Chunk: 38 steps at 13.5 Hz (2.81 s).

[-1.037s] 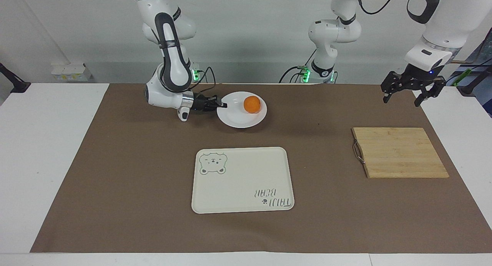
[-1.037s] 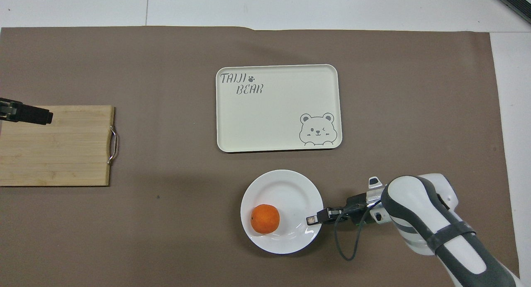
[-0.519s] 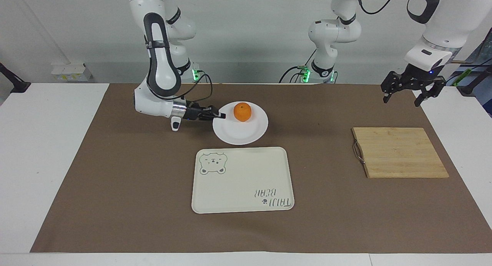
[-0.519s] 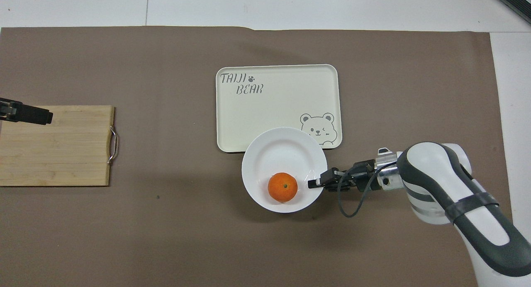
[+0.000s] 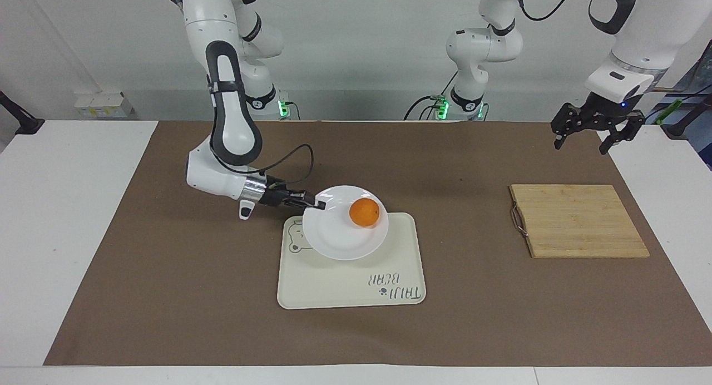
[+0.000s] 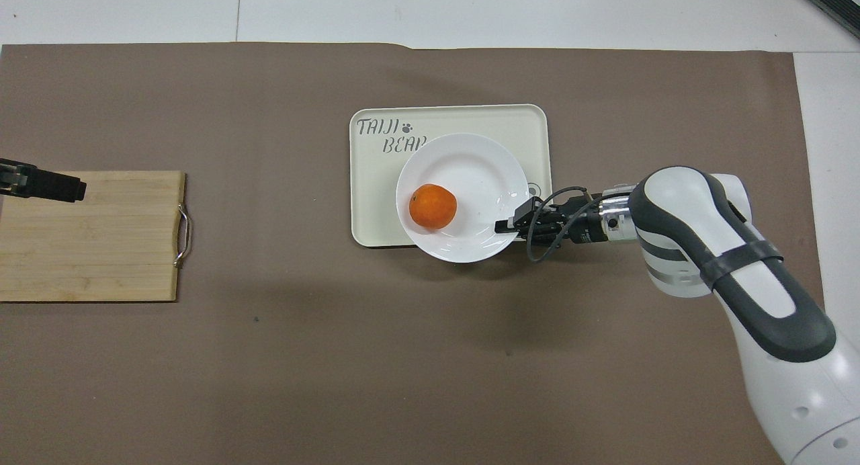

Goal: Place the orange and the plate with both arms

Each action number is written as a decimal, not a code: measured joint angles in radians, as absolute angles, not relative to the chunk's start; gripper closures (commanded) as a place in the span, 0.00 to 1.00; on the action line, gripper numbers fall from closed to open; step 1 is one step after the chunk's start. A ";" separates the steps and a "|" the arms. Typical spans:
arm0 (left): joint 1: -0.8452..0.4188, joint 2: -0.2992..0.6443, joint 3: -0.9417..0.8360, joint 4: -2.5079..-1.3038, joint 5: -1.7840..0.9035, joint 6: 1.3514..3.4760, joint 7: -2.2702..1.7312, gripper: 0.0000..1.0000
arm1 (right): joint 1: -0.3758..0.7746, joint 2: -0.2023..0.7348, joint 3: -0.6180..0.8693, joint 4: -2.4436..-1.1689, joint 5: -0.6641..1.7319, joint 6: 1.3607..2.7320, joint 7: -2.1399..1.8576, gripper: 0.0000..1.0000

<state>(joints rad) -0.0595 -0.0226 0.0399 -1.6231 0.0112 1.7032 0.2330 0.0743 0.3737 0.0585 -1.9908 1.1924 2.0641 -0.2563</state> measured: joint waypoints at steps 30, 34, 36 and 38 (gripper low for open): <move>-0.072 -0.023 0.012 -1.623 0.011 1.703 0.233 0.00 | -0.073 -0.005 0.034 -1.678 -0.032 1.699 -0.005 0.00; -0.072 -0.023 0.012 -1.623 0.011 1.703 0.233 0.00 | -0.072 -0.018 0.046 -1.530 -0.033 1.461 -0.005 0.00; -0.072 -0.023 0.012 -1.623 0.011 1.703 0.233 0.00 | -0.071 -0.019 0.049 -1.507 -0.033 1.435 -0.005 0.00; -0.072 -0.023 0.012 -1.623 0.011 1.704 0.233 0.00 | -0.071 -0.019 0.049 -1.509 -0.033 1.435 -0.012 0.00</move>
<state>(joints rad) -0.0724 -0.0225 0.0121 -1.6231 0.0108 1.7037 0.2330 -0.0711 -0.0187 0.0490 -1.5090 -0.0328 1.4346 -0.0124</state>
